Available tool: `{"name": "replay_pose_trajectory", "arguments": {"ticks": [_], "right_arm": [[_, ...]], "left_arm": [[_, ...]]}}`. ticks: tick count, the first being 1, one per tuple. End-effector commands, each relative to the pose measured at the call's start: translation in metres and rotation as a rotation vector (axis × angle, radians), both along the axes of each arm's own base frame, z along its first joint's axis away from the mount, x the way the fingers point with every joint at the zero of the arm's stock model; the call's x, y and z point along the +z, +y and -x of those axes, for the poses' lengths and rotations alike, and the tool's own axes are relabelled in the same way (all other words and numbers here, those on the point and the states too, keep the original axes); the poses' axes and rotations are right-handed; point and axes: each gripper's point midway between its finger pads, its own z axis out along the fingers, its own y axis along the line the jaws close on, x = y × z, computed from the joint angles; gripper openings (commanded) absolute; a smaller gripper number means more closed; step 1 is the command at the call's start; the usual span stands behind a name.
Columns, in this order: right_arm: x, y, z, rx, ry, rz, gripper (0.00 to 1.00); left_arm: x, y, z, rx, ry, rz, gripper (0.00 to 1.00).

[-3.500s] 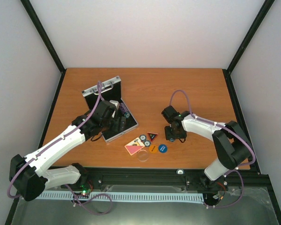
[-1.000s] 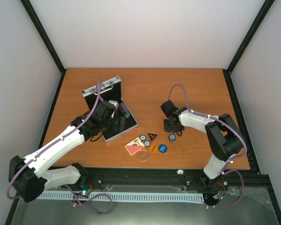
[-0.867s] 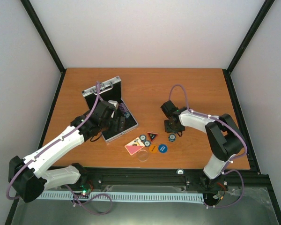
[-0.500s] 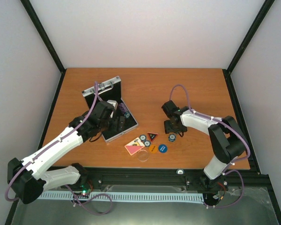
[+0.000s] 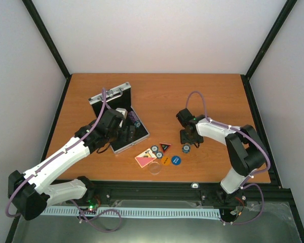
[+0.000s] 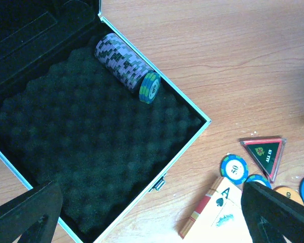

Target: Pack up texas hold em set

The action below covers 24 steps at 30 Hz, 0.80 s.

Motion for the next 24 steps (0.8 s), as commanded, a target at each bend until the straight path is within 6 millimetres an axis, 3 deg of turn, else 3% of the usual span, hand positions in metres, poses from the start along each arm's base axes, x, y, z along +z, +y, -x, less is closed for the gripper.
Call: {"name": "replay_pose_trajectory", "arguments": {"ticks": [1,10,15,24], "right_arm": [[-0.011,-0.007,-0.002,-0.052,0.009,0.009,0.64],[-0.027,-0.012,0.001,-0.095,0.04,-0.029,0.62],[-0.029,-0.017,0.009,-0.103,0.058,-0.021,0.54],[-0.019,-0.026,0.013,-0.119,0.034,0.004,0.62]], "left_arm": [[0.006,0.002,0.0,0.011,-0.013,0.005,1.0],[0.007,0.002,0.0,0.009,-0.012,0.002,1.0],[0.006,0.002,0.0,0.014,-0.011,0.001,1.0],[0.004,-0.001,0.0,0.007,-0.003,0.01,1.0]]}}
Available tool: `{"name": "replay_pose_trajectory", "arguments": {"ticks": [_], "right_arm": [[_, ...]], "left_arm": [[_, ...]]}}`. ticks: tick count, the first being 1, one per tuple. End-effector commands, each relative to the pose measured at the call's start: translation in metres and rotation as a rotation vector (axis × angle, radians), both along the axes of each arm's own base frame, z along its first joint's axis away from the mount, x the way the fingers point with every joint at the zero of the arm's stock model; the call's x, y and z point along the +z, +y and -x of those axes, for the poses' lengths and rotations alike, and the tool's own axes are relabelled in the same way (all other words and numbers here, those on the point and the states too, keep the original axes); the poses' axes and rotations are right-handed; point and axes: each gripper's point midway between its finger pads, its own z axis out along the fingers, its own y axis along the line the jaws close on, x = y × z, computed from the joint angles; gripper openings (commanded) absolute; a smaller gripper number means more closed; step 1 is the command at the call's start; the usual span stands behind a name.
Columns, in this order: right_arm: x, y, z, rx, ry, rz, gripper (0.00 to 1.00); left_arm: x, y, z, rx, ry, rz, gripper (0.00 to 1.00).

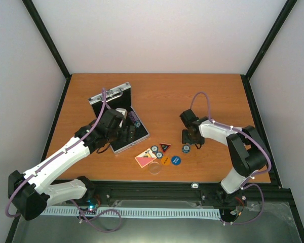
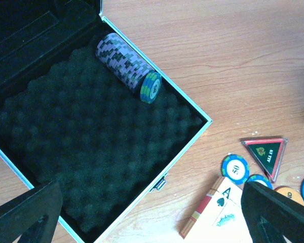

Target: Pack up texas hold em set

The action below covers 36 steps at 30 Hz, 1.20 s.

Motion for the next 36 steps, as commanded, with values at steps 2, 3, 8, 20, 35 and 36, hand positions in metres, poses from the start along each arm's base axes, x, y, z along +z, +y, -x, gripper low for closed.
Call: {"name": "replay_pose_trajectory", "arguments": {"ticks": [2,3,8,20,35,36], "right_arm": [[-0.006,-0.018,0.014,-0.026,0.042,0.06,0.61],[-0.006,-0.018,0.014,-0.027,0.041,0.062,0.6],[-0.011,-0.018,0.017,-0.029,0.058,0.06,0.46],[0.005,-0.012,0.005,-0.024,0.022,0.046,0.26],[0.031,-0.012,0.005,-0.016,-0.02,0.014,1.0],[0.03,-0.011,0.005,-0.024,-0.016,0.001,1.0]], "left_arm": [[0.005,-0.001,0.001,0.006,-0.005,0.015,1.0],[0.005,0.0,0.001,0.008,-0.007,0.013,1.0],[0.005,0.002,0.002,0.011,-0.009,0.014,1.0],[0.012,0.004,0.002,0.017,-0.02,0.017,1.0],[0.017,0.006,0.007,0.014,-0.033,0.033,1.0],[0.017,0.005,0.007,0.01,-0.034,0.036,1.0]]}}
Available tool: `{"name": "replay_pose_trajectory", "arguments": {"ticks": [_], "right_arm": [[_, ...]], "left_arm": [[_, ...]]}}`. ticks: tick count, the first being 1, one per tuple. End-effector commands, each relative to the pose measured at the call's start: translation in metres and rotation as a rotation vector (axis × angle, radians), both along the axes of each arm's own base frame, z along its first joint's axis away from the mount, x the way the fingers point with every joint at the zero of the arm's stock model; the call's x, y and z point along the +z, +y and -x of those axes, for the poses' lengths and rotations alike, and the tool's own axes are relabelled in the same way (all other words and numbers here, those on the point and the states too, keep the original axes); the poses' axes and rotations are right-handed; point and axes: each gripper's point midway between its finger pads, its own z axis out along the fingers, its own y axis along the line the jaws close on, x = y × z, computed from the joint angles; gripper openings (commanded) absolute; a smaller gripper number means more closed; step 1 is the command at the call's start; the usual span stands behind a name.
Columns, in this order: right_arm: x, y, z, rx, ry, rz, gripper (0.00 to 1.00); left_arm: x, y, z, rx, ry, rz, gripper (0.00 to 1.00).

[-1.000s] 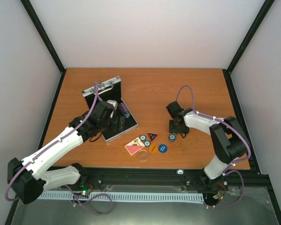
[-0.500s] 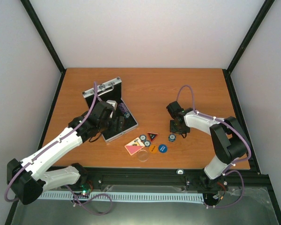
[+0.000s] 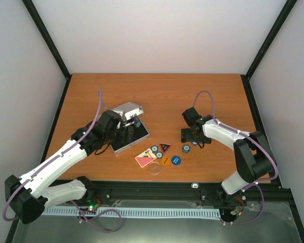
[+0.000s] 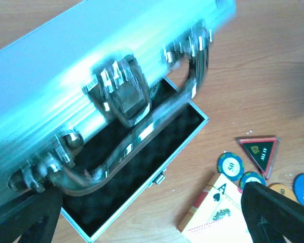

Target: Pack up texas hold em set

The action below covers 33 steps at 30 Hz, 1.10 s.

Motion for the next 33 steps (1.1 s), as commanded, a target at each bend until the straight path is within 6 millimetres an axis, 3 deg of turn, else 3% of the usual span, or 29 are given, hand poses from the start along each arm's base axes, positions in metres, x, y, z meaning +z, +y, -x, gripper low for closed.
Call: {"name": "replay_pose_trajectory", "arguments": {"ticks": [1,12,17,26,33], "right_arm": [[0.003,0.001,-0.002,-0.026,0.001,-0.037,1.0],[0.001,0.0,-0.008,-0.032,0.0,-0.019,1.0],[-0.004,-0.001,-0.006,-0.033,0.008,-0.018,1.0],[-0.015,-0.007,0.001,-0.06,0.034,-0.033,0.97],[-0.03,-0.004,0.0,-0.069,0.076,-0.058,0.73]], "left_arm": [[0.007,0.0,0.002,-0.001,-0.012,0.014,1.0],[0.012,0.004,-0.002,0.002,-0.031,-0.016,1.0],[0.008,0.003,-0.002,0.007,-0.022,-0.017,1.0],[0.021,0.004,-0.004,0.01,-0.052,-0.007,1.0],[0.02,0.005,-0.002,0.005,-0.053,-0.012,1.0]]}}
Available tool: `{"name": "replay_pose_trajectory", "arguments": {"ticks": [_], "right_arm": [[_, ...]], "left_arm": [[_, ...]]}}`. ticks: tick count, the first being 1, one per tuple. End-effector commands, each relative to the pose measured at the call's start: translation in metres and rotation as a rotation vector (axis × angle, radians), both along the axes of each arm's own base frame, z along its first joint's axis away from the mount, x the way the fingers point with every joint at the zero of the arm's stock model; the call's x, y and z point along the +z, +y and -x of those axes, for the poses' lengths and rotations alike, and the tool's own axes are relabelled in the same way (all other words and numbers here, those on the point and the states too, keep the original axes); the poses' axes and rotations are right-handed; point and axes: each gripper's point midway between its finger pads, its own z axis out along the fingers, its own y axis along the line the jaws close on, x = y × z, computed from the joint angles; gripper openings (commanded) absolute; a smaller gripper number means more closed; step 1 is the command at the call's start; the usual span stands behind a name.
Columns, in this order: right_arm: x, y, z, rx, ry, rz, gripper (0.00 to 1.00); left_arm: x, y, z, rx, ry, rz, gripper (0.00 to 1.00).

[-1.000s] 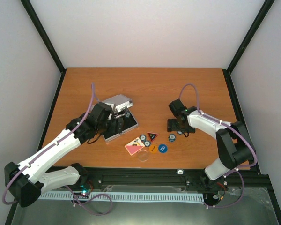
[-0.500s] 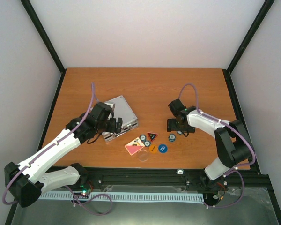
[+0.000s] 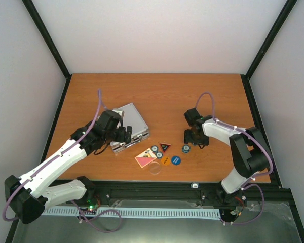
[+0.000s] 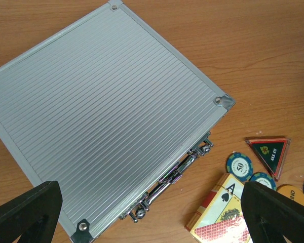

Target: Pack up texas hold em set

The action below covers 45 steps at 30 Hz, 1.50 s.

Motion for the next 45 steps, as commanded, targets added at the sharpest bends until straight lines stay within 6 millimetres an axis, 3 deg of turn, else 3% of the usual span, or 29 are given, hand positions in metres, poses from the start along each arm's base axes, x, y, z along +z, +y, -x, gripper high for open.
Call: {"name": "replay_pose_trajectory", "arguments": {"ticks": [1,6,9,10,14,19,30,34,37,45], "right_arm": [[-0.012,-0.001,-0.003,-0.02,0.022,-0.007,0.69],[-0.018,-0.006,-0.003,-0.038,0.035,0.01,0.68],[-0.023,-0.01,-0.001,-0.049,0.048,0.021,0.51],[-0.024,-0.011,0.0,-0.052,0.054,0.023,0.5],[-0.026,-0.015,0.008,-0.067,0.066,0.026,0.5],[-0.018,-0.021,0.009,-0.081,0.038,0.036,0.58],[-0.021,-0.017,0.017,-0.088,0.052,-0.003,0.52],[-0.025,-0.016,0.018,-0.089,0.06,-0.005,0.38],[-0.026,-0.016,0.017,-0.088,0.062,-0.006,0.34],[0.003,-0.015,0.004,-0.07,0.0,-0.004,0.28]], "left_arm": [[0.022,-0.001,-0.004,-0.01,-0.062,0.02,1.0],[0.023,0.0,-0.003,-0.006,-0.065,0.018,1.0],[0.023,0.001,-0.003,-0.005,-0.063,0.013,1.0],[0.024,0.001,-0.003,-0.006,-0.064,0.014,1.0],[0.025,0.0,-0.004,-0.005,-0.064,0.015,1.0],[0.023,-0.002,-0.005,-0.007,-0.061,0.021,1.0],[0.023,-0.004,-0.006,-0.013,-0.056,0.022,1.0],[0.027,-0.002,-0.005,-0.01,-0.067,0.02,1.0],[0.028,0.0,-0.005,-0.005,-0.071,0.016,1.0],[0.036,0.002,-0.005,0.001,-0.085,0.022,1.0]]}}
